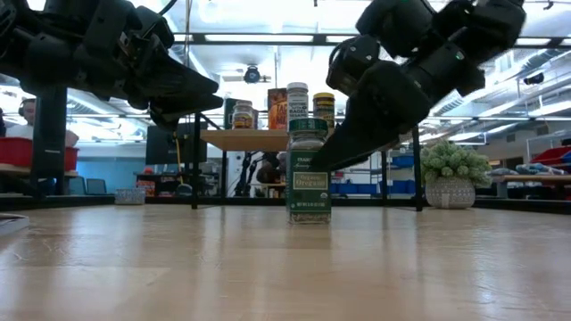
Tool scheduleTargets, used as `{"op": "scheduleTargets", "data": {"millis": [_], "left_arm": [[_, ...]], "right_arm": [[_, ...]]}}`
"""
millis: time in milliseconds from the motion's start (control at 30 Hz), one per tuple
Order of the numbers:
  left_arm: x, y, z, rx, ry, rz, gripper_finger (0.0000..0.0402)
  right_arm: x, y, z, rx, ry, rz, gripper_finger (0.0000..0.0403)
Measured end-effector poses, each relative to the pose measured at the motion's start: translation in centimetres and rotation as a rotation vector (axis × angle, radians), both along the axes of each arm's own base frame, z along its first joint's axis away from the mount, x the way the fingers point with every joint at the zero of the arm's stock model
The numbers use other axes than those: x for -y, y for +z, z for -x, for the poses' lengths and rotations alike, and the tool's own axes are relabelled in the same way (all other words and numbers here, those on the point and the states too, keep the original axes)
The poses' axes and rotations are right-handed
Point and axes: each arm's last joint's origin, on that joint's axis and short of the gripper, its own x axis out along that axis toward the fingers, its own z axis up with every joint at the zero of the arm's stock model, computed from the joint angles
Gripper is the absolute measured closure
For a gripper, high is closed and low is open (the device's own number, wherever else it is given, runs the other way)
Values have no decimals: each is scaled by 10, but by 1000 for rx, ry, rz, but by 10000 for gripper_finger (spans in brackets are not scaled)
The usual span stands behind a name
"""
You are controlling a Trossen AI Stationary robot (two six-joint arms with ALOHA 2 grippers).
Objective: Shelf spices
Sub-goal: Put the green seasoning on the shelf
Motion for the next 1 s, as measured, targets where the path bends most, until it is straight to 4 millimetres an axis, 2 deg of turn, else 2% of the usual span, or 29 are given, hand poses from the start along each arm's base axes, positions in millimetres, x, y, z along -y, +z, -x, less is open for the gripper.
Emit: {"op": "scheduleTargets", "data": {"millis": [200,367,567,1000], "left_arm": [[0,0,0,0,5,-3,232],[0,0,0,-1,6,-4,232],[0,0,0,-1,6,-4,232],[0,0,0,-2,6,-4,232]], "right_arm": [[0,26,-14,-179,58,61,110],[-2,53,-25,-209,91,82,110],[2,72,-30,-239,91,66,112],[6,70,-32,-251,101,30,112]]}}
